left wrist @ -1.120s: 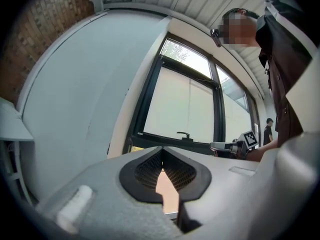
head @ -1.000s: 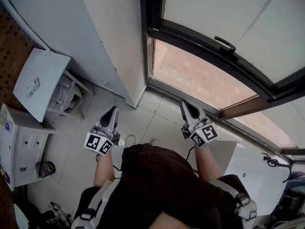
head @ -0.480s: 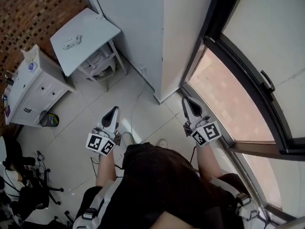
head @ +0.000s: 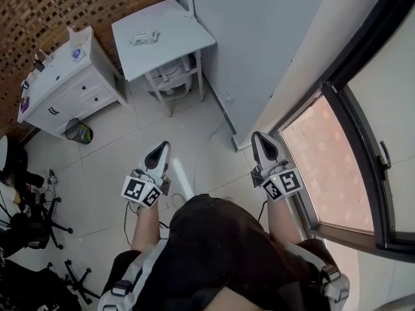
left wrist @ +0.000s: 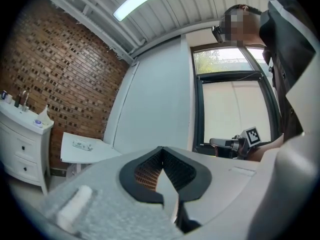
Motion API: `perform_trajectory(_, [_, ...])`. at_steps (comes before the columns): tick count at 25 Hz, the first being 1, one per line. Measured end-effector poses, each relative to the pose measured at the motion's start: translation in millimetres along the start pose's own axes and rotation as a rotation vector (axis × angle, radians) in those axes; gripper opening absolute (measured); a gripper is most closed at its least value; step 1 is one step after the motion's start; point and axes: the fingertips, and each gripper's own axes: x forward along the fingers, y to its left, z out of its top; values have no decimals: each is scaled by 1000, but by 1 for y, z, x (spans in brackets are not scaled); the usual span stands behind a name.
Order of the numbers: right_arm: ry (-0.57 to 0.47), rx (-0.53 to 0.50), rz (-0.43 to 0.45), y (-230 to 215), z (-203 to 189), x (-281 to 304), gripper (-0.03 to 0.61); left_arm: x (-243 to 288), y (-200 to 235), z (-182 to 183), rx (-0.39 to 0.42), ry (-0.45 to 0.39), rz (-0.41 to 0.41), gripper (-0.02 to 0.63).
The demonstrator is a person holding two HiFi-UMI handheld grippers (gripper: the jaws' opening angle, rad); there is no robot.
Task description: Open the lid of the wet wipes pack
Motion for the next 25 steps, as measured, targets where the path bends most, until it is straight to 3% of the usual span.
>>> perform_trajectory(10, [9, 36, 81, 57, -12, 76, 6, -54, 82, 20, 37, -14, 93, 2])
perform_trajectory(25, [85, 51, 324, 162, -58, 186, 6, -177, 170, 45, -11, -79, 360, 2])
